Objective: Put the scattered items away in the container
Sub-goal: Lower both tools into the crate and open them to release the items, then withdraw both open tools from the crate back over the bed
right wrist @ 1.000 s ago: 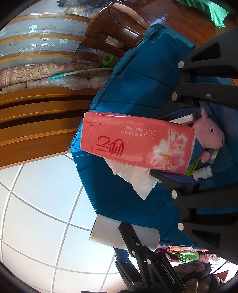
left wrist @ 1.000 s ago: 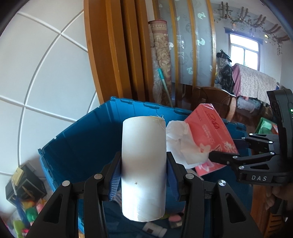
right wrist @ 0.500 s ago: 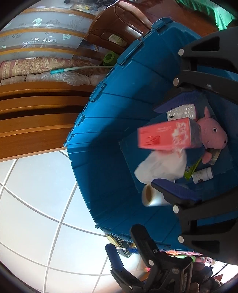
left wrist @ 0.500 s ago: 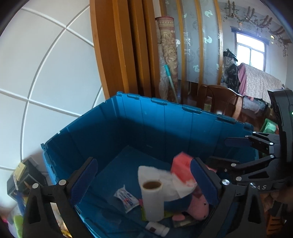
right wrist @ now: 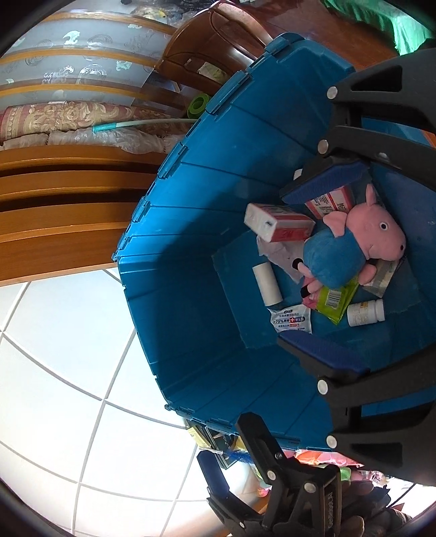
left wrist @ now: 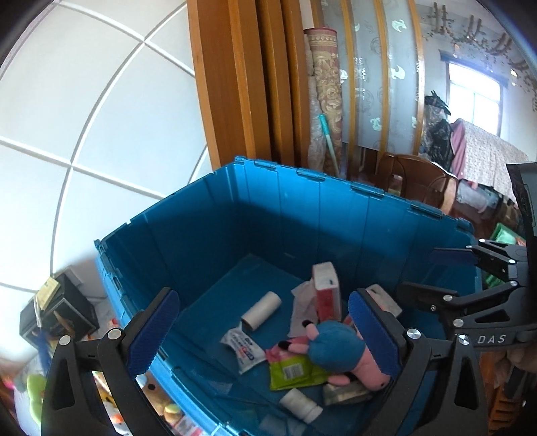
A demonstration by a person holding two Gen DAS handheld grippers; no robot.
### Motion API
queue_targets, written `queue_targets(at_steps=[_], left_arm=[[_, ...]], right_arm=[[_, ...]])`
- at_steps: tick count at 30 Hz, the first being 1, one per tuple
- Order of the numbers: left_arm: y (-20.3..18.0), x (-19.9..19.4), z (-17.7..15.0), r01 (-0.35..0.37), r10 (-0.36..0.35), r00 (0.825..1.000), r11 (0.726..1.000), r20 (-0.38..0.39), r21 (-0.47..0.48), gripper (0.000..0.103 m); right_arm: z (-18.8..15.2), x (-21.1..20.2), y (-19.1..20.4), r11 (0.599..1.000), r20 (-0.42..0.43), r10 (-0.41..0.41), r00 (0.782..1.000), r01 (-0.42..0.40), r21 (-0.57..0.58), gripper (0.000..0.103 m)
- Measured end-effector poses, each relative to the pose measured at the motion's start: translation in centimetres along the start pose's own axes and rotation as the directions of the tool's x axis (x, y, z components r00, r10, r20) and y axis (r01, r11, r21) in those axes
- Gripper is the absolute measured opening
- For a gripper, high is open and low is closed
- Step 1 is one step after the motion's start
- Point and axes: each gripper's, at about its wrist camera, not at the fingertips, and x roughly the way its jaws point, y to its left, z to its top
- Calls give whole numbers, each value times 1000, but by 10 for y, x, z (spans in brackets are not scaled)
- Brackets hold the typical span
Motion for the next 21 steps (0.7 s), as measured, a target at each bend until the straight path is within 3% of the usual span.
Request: queue_targets(at_steps=[10,13,21], left_arm=[[8,-22,-17,-2,2,1000,1000,11,-25,102],[8,-28,-20,-2,3,1000,1000,18,-24,102],[8,-43,-26,2,-1,999,1000,34,-26,102]], right_arm=[[-11,-11,17,1000,-7,-6,1000,6,-30,77],[-14,-17,21,999,-1,-10,1000,10,-36,83],[-21,-29,28,999,17,-19,1000,19,-42,85]])
